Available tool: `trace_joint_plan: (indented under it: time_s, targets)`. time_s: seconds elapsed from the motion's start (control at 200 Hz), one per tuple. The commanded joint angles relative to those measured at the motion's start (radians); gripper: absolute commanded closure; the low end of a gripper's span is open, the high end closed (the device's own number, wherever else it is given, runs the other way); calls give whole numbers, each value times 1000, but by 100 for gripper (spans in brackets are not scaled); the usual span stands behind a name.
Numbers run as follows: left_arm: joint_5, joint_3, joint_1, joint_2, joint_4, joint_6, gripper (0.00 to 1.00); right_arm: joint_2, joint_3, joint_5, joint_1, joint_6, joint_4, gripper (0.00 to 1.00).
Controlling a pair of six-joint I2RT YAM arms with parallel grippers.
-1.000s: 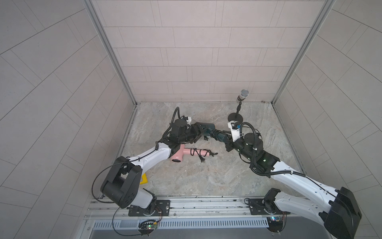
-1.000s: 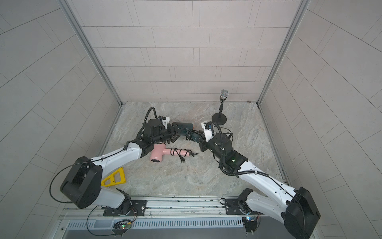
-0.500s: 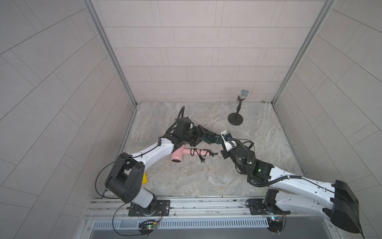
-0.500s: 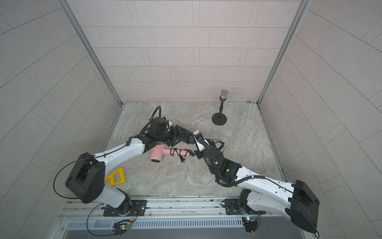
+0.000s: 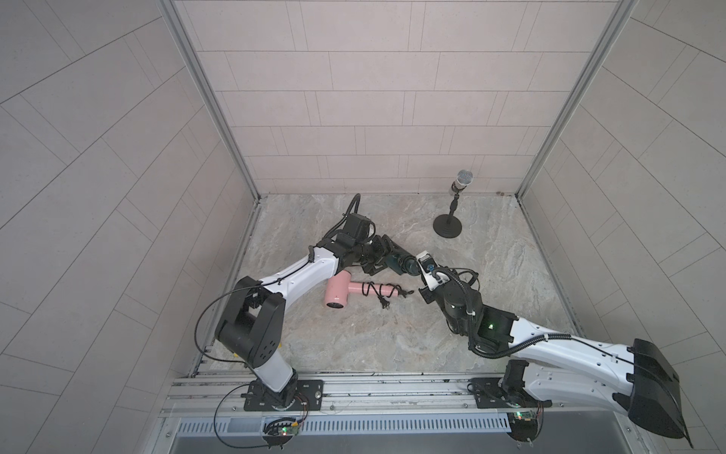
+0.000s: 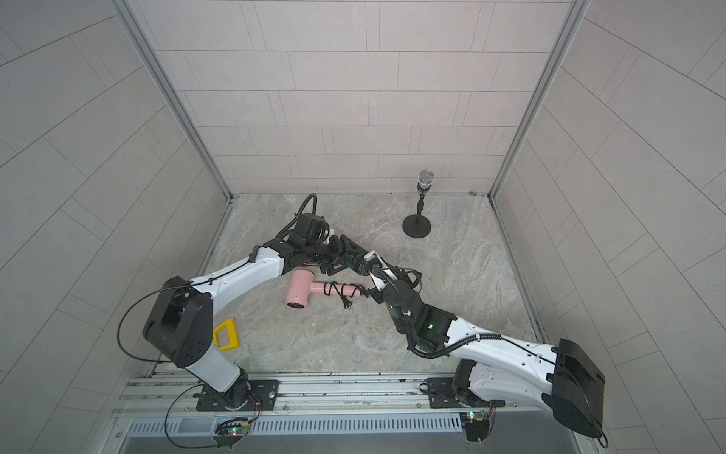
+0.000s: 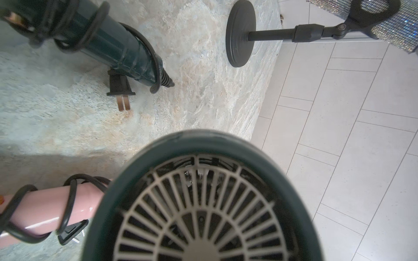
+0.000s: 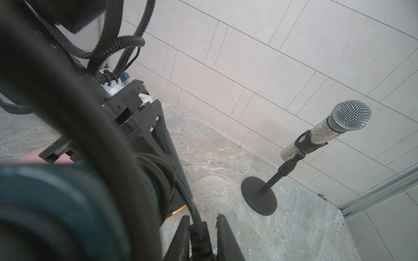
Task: Wrap the cord around the hair dryer
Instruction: Place the hair dryer at the center of the board.
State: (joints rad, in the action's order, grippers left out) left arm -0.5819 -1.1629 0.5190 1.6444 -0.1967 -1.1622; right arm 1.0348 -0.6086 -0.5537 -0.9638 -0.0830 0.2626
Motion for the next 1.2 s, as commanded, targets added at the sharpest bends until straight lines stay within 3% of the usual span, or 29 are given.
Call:
trace_joint_plan:
  time_s: [0.0,0.22,0.345,0.495,0.595,0.826,1.196]
  targets:
    - [106,-18,-25,15,36,-65,100,-9,5,67,48,134,-58,100]
    - [210,4,4,8,130,-106,100,-63,56,287,217,380,-108,100]
    - [255,8,38,28,211,-139,100,-103,89,393,301,409,-106,100]
    - [349,7,80,48,241,-137,100,-144,82,582,486,467,-234,100]
    - [348,-7,92,89,265,-168,100,-130,48,686,596,505,-351,100]
    - [279,-89,112,231,246,-225,100,-119,74,709,636,594,-395,100]
    - [235,-304,116,350,-92,-78,100,-66,126,702,683,638,-420,100]
